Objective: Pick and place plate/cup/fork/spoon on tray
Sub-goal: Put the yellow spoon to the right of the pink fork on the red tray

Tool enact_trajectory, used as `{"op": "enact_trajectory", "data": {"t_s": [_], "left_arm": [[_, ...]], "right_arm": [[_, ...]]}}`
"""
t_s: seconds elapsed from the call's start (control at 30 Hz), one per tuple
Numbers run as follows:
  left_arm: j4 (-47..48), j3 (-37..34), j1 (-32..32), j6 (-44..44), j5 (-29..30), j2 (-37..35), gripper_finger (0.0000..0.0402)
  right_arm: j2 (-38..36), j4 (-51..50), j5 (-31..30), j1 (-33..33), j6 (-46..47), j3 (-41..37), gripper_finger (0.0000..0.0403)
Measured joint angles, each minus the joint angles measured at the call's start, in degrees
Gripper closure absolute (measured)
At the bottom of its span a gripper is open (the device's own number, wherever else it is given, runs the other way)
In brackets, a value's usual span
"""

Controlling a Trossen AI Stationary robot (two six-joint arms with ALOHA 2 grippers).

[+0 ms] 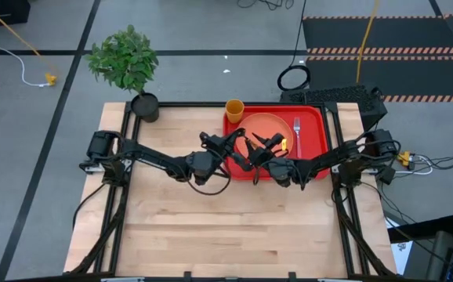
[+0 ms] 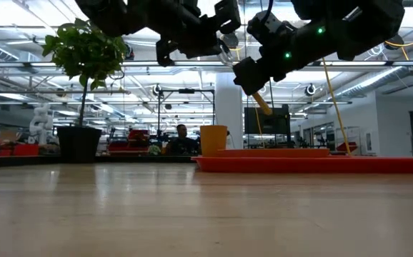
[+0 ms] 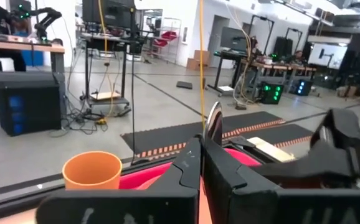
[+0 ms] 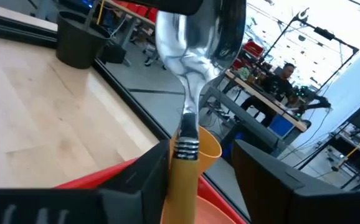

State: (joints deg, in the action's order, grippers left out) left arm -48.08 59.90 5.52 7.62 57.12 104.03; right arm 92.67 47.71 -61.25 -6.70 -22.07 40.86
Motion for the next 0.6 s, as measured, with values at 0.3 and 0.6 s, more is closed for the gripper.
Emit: {"op": "enact_trajectory", "data": {"t_s": [0.3,0.6], "left_arm": [[0.0,0.0,-0.4,0.0,-0.1,0.0,0.0398],[0.3,0.0,-0.3,0.7,-0.5,0.0,0.0398]], "right_arm": [[-0.1,0.0,2.8,0.8,0.2,0.0,0.0304],[-0.1,-0.6,3.1,0.8,1.7,0.0,0.0365]]}}
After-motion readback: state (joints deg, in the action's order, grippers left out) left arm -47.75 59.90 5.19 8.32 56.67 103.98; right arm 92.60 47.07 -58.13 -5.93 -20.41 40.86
